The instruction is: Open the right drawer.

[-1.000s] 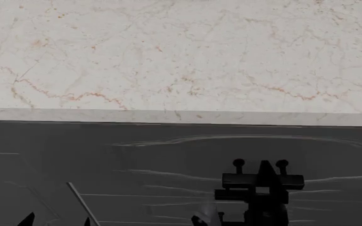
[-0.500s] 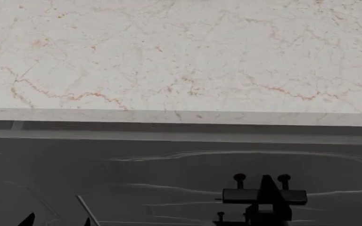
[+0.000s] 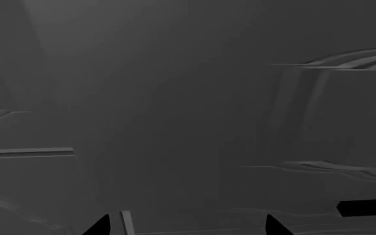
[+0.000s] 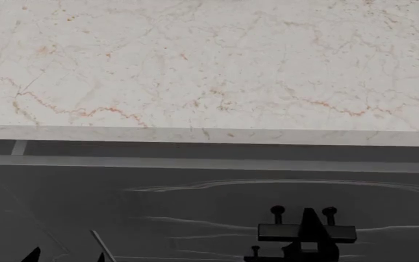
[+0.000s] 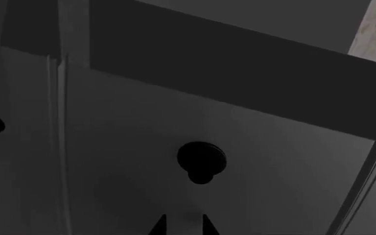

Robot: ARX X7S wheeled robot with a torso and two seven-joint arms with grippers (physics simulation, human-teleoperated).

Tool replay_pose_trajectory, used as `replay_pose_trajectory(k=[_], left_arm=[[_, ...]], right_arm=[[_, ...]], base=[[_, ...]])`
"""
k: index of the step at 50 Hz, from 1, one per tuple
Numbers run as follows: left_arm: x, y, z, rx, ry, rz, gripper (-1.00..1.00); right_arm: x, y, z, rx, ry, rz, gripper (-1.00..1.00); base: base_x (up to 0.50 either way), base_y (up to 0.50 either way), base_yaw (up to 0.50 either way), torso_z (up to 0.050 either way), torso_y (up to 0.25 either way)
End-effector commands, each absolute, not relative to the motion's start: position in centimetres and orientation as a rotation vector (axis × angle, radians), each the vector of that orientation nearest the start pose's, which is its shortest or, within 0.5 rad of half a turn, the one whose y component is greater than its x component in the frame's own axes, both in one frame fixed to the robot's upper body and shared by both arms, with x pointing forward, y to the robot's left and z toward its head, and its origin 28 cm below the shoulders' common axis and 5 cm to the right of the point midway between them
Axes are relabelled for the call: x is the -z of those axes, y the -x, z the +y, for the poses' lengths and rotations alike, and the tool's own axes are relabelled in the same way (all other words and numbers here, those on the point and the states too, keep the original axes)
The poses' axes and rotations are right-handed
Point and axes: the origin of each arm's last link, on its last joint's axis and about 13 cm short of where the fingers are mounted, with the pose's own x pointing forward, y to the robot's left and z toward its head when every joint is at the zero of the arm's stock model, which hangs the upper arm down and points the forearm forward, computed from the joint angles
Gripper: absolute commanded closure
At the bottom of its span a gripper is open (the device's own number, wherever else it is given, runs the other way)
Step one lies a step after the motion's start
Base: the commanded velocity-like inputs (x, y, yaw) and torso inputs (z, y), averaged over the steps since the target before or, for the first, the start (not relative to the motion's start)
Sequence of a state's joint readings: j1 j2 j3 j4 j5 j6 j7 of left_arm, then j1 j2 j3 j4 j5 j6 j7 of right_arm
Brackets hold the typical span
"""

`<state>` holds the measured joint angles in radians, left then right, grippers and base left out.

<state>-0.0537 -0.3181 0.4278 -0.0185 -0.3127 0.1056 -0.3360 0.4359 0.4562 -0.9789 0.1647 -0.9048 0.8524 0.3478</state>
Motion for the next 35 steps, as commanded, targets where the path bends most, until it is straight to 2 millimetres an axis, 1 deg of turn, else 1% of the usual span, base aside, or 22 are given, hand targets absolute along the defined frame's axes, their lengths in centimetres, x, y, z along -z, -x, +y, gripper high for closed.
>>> replay_pose_trajectory(k=[1,3,11,23,35], left_arm=[[-1.25,-20.52,20.00,0.064,0.003,-0.008,-1.00],[-1.28,-20.49,19.98,0.065,0.003,-0.008,-1.00],[-1.24,-20.46,20.00,0.063,0.003,-0.009,-1.00],[-1.09,-20.56,20.00,0.063,0.002,-0.007,-1.00],[-1.12,-20.60,19.97,0.064,0.002,-0.005,-1.00]], right_arm=[[-2.78,-24.57,-12.20,0.079,1.709,-0.088,1.00],[-2.70,-24.54,-12.19,0.076,1.710,-0.089,1.00],[-2.82,-24.47,-12.17,0.076,1.713,-0.089,1.00],[-2.85,-24.47,-12.21,0.075,1.713,-0.090,1.00],[-2.92,-24.61,-12.12,0.078,1.717,-0.092,1.00]], base=[[0.00,0.00,0.00,0.000,0.000],[0.00,0.00,0.00,0.000,-0.005],[-0.25,0.00,0.00,0.000,-0.001],[-0.32,0.00,0.00,0.000,-0.002],[-0.26,0.00,0.00,-0.001,-0.002]])
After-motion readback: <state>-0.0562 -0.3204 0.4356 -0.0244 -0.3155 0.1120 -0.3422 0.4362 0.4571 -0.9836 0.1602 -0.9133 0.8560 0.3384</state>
